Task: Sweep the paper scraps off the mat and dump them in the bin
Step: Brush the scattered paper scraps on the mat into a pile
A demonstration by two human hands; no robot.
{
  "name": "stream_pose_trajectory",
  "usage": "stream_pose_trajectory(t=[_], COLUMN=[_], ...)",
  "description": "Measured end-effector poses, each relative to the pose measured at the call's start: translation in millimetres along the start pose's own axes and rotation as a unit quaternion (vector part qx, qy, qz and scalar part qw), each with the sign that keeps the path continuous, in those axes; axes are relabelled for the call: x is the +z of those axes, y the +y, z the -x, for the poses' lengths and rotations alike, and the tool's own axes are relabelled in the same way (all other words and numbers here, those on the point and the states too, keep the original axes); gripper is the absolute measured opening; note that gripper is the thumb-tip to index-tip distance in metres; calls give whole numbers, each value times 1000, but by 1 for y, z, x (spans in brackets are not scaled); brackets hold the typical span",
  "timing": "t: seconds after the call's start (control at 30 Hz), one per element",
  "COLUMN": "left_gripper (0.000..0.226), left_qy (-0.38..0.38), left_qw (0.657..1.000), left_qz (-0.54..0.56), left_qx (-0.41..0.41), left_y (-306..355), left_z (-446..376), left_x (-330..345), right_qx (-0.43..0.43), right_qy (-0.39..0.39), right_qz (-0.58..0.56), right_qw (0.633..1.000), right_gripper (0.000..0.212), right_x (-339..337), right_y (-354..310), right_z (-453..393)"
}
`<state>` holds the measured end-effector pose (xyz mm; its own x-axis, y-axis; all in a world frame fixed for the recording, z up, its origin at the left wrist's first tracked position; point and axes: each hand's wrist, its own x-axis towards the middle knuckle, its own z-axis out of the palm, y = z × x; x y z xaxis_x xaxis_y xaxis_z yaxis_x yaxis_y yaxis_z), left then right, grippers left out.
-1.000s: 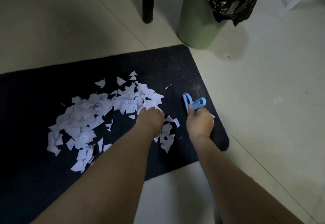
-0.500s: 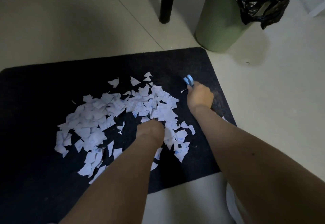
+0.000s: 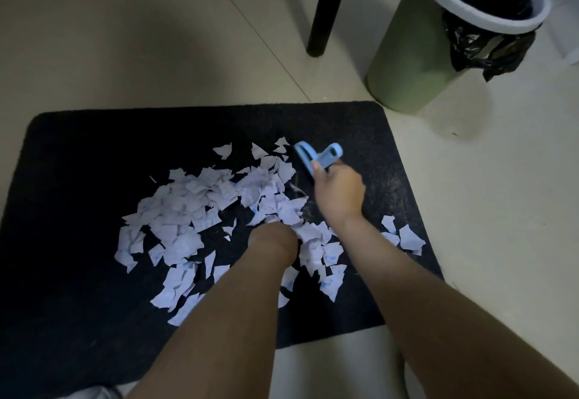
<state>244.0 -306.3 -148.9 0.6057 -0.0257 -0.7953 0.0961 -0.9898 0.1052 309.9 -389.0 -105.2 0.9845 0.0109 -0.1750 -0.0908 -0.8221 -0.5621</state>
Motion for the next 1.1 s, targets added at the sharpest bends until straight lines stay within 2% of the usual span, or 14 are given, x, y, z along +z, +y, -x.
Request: stream_pose_trajectory(t=[0.13,0.27,0.43,0.5,0.63,0.73,0.87,1.1], left_gripper=[39,39,42,42,38,37,32,33], left_qy=[-19,-24,-19,-19,-38,-58,-65,-67], left_qw=[1000,999,999,999,999,997,997,996], left_qz=[16,35,42,38,29,36,41,20], left_qx=[1,1,11,16,18,20,30,49], left_y=[-3,-3,-5,-6,-6,-8,-12,-15], left_z=[-2,-4,-7,-8,-11,-12,-13,-12], left_x=[-2,-3,0,0,-4,-10,-13,-14], right_qx=[17,-25,-71,-70,-60,-45,-51,-120], right_qy=[26,-17,-86,-96,-17,22,-17,-116], right_qz=[47,92,71,43,28,22,68,88], right_qw=[998,995,991,992,998,998,996,982], right_gripper=[32,31,30,39,46,29,30,31], right_x=[-5,27,51,44,23,21,40,63], right_y=[6,-3,-17,-18,-24,-30,-38,-43], right_z=[-35,-32,-1,1,-25,-56,-76,-39])
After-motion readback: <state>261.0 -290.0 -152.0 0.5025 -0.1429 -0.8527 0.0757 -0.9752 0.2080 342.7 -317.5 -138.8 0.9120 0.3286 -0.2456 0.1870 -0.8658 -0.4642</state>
